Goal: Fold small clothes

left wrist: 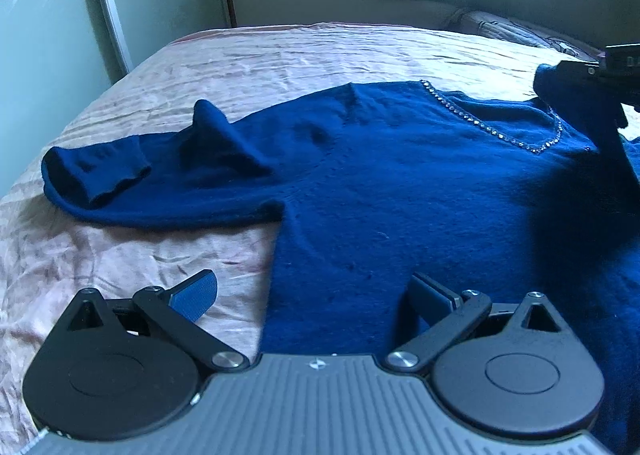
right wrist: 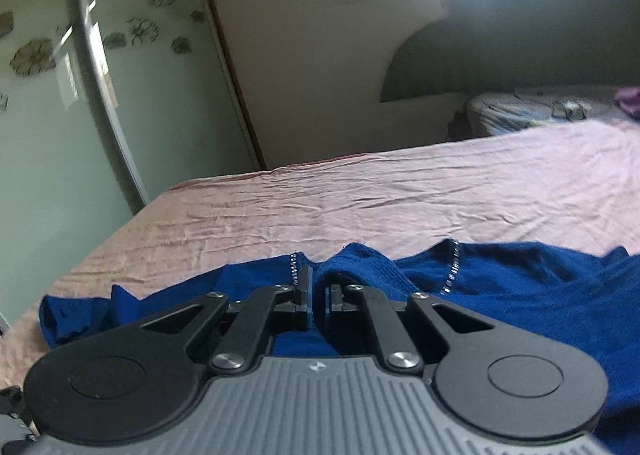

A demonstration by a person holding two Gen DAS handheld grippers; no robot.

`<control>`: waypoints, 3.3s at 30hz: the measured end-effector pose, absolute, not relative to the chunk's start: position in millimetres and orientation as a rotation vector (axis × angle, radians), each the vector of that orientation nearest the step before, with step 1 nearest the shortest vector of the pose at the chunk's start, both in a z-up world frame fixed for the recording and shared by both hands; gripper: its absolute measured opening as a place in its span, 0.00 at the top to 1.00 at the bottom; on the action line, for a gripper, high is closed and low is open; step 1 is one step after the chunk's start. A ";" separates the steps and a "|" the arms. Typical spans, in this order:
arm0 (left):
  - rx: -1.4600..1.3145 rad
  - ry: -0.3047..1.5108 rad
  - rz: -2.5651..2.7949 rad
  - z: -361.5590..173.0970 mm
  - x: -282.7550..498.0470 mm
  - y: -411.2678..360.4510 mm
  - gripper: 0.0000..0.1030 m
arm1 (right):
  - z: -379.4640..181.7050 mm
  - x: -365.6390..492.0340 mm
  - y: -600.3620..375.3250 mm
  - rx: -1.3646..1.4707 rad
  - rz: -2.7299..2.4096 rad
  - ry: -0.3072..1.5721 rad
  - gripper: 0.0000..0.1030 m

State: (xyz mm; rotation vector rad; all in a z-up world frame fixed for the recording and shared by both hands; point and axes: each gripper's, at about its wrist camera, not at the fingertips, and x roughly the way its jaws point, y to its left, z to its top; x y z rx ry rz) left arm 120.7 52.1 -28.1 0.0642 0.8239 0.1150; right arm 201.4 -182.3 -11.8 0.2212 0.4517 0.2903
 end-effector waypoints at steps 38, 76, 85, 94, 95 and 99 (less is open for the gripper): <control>0.013 0.837 0.236 -27.3 108.9 125.1 0.00 | -81.3 188.8 53.8 -1.049 0.310 0.319 0.19; -0.009 0.786 0.375 -11.5 96.7 192.6 0.01 | -37.7 226.3 7.5 0.086 0.713 0.638 0.19; -0.093 0.800 0.456 -11.9 83.3 238.0 0.01 | -77.0 265.3 70.3 0.608 0.929 0.980 0.27; -0.123 0.817 0.453 -18.0 82.2 244.8 0.01 | -83.4 269.4 108.2 0.611 0.879 0.986 0.56; -0.122 0.818 0.450 -18.0 82.4 244.5 0.01 | -84.0 273.0 114.1 0.598 0.860 0.983 0.72; -0.121 0.810 0.442 -16.0 82.4 244.8 0.01 | -88.1 276.2 110.3 0.595 0.815 0.953 0.93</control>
